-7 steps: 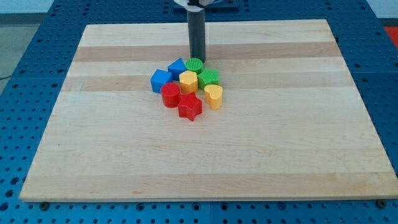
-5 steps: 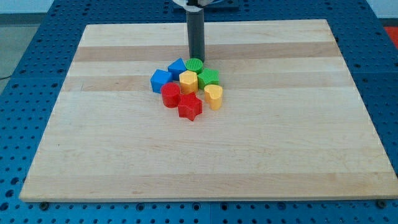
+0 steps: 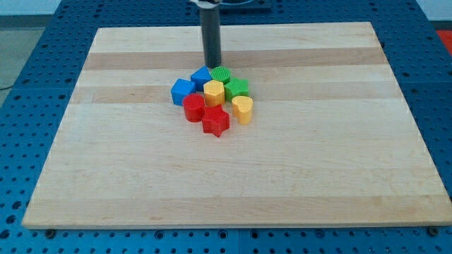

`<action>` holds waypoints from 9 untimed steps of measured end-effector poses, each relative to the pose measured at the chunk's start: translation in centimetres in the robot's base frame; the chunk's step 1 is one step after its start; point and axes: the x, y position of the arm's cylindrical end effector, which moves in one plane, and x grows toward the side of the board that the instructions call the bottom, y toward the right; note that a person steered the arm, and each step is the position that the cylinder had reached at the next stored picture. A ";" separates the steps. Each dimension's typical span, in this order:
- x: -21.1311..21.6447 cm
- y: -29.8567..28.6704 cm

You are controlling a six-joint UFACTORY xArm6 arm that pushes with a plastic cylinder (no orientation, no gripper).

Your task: Nudge the blue cube right a bit

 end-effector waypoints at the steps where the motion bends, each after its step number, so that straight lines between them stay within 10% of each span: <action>1: -1.3 -4.1; 5: 10.8 -10.2; 9: 10.9 -7.0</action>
